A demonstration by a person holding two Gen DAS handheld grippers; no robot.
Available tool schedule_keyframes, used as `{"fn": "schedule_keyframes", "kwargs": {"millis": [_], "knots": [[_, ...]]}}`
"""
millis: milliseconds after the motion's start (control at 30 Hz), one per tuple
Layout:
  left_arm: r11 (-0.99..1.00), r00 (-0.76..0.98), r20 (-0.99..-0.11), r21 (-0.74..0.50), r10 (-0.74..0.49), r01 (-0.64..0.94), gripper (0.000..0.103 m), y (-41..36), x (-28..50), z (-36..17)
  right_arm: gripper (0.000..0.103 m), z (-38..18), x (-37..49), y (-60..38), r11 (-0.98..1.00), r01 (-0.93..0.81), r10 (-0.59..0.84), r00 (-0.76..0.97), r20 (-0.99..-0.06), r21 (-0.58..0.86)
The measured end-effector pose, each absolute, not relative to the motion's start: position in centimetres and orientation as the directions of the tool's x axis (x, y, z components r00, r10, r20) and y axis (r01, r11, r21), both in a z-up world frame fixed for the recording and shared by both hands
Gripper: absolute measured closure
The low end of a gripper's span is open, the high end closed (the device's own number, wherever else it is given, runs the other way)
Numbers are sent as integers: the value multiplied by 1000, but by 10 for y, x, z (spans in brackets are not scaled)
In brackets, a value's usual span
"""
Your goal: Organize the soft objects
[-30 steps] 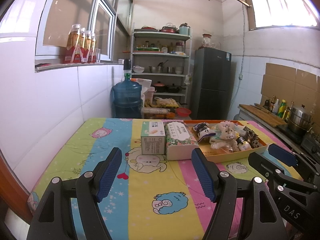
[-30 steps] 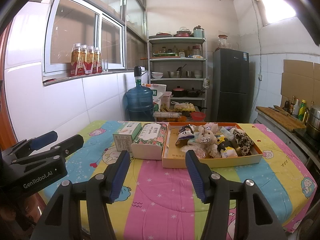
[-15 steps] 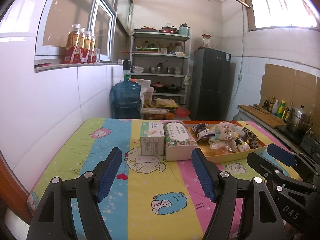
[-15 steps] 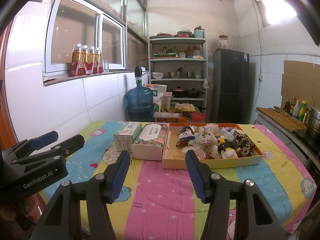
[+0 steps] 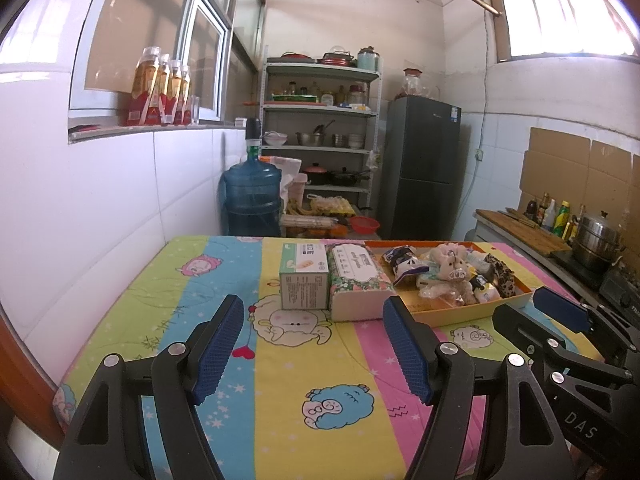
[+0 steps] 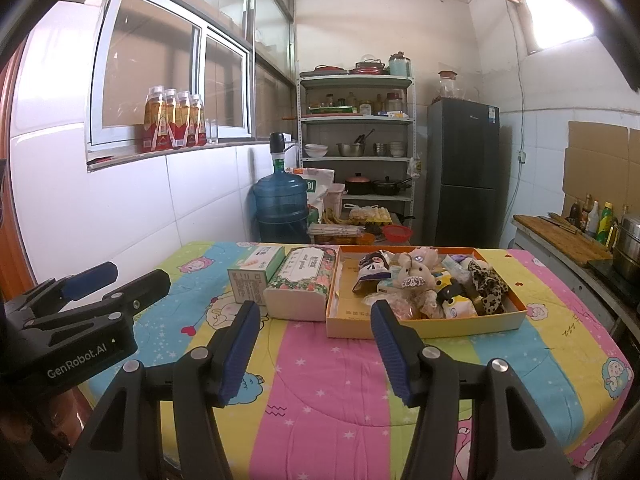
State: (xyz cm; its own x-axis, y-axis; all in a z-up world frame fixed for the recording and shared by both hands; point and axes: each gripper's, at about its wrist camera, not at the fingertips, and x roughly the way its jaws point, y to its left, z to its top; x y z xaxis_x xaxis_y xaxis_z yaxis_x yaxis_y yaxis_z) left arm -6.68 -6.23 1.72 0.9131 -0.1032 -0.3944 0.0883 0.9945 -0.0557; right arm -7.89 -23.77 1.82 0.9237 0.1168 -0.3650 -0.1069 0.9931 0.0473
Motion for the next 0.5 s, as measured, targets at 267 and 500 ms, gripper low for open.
{"fn": "schedule_keyframes", "kwargs": {"millis": [267, 500], "knots": [[995, 913, -395, -57, -103, 88, 29, -62, -67, 17, 46, 18, -79, -238, 993, -108, 118, 923, -365, 48], [994, 913, -395, -57, -103, 88, 29, -62, -67, 17, 46, 18, -80, -236, 993, -107, 117, 923, -366, 48]]}}
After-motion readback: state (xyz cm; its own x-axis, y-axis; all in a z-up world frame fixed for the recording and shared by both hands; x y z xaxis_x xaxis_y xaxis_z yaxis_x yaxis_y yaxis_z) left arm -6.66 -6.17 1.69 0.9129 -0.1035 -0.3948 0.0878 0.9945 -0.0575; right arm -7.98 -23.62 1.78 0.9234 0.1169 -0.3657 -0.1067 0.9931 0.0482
